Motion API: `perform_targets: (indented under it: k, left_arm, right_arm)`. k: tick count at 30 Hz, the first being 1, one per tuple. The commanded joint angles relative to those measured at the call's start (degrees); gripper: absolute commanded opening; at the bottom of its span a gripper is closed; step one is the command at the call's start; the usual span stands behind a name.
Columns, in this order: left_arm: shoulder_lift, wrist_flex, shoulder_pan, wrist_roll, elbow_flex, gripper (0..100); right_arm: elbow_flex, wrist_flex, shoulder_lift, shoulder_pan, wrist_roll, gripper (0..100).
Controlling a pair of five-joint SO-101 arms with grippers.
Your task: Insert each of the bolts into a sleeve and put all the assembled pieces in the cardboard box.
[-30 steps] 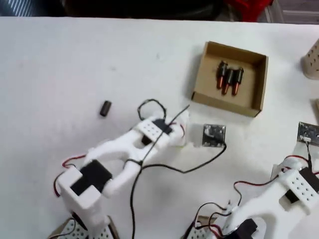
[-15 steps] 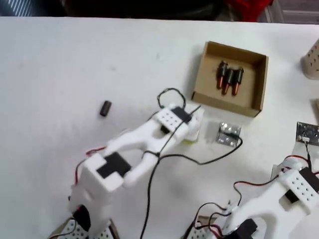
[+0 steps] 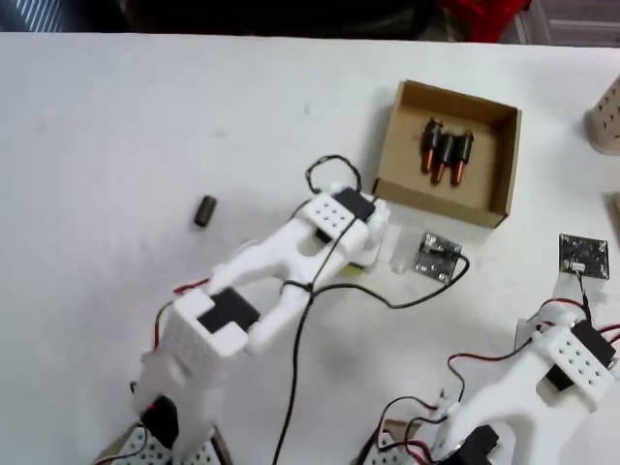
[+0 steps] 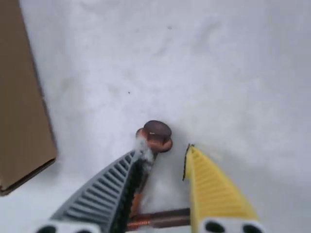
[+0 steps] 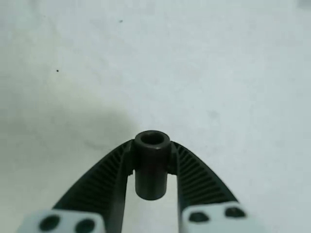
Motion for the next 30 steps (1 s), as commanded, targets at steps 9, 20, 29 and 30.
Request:
perform_targets:
  k: [9,20,29,30]
  left_arm:
    - [10.2,0.8,-2.4,-0.7,-14.1,16]
    - [14.7,11.3,-2.9,-0.6,-23.0,2]
    - [14.6,20.7,-3.1,23.1,-39.0,2]
    - [14.6,22.5,-3.1,26.1,-41.7,2]
  right_arm:
    - [0.8,0.0,-0.8,-1.2,0.7,1.7]
    - [1.0,0.0,-1.3,-1.3,0.6,1.7]
    - [0.9,0.5,-1.5,-1.3,0.3,1.7]
    - [0.8,0.5,-1.5,-1.4,0.2,1.7]
